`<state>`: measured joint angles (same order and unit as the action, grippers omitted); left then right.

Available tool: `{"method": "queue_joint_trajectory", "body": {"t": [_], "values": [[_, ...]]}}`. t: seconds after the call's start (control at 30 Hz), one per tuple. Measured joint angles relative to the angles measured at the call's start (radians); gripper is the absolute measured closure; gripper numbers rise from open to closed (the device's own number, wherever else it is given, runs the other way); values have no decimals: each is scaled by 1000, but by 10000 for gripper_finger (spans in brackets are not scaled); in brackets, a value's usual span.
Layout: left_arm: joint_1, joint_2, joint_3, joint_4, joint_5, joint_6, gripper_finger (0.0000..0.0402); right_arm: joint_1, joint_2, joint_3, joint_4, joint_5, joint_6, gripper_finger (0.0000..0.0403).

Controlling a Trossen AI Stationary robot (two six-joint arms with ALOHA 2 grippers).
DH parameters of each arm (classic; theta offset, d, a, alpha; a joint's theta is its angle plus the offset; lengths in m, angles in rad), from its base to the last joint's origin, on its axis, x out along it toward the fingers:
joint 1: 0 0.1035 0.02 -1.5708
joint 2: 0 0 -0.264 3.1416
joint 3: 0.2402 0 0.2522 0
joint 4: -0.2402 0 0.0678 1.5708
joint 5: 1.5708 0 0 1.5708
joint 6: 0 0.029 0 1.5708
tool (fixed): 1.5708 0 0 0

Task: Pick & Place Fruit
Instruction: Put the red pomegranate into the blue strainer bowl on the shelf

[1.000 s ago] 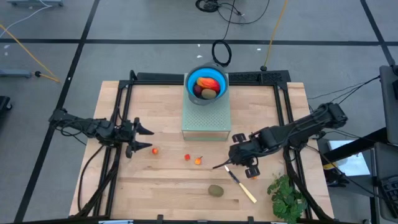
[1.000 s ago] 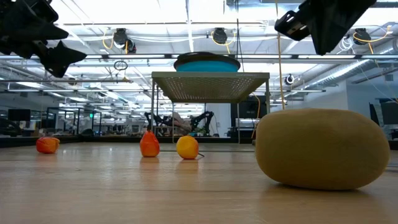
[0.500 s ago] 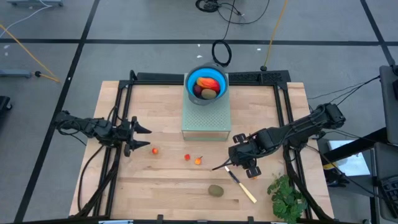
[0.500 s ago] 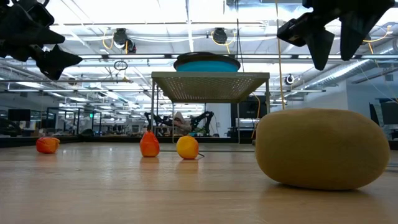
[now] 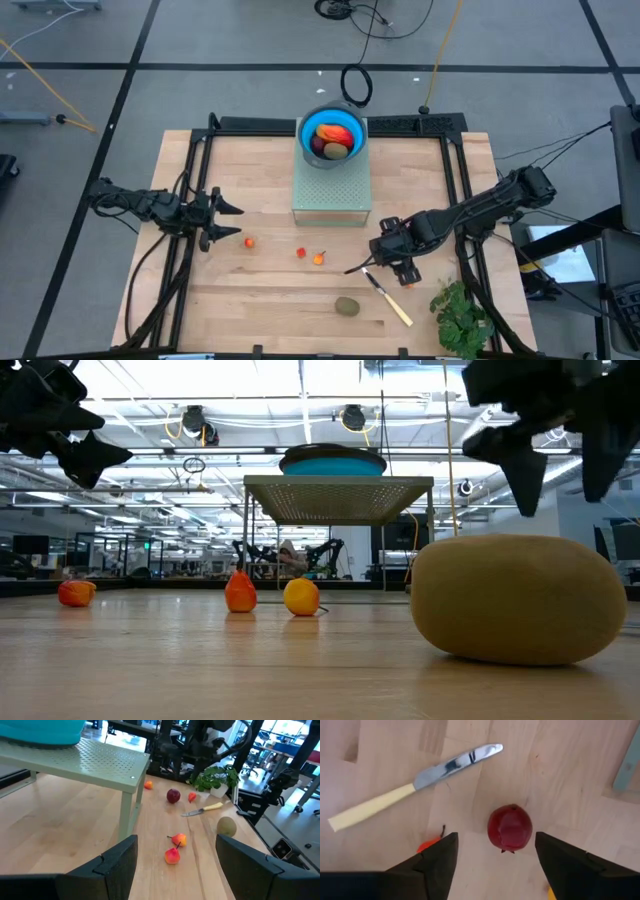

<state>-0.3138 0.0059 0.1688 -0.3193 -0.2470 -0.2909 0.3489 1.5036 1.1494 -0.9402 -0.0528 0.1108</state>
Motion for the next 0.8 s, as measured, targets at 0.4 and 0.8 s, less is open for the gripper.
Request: {"method": "queue_joint_trajectory", "body": {"t": [0.4,0.8], "values": [[0,0,0,0,1,-8,133,-3,0,-119,95,56,37,117],[0,0,0,-1,1,-26,133,-27,0,-226,244,83,32,116]]}}
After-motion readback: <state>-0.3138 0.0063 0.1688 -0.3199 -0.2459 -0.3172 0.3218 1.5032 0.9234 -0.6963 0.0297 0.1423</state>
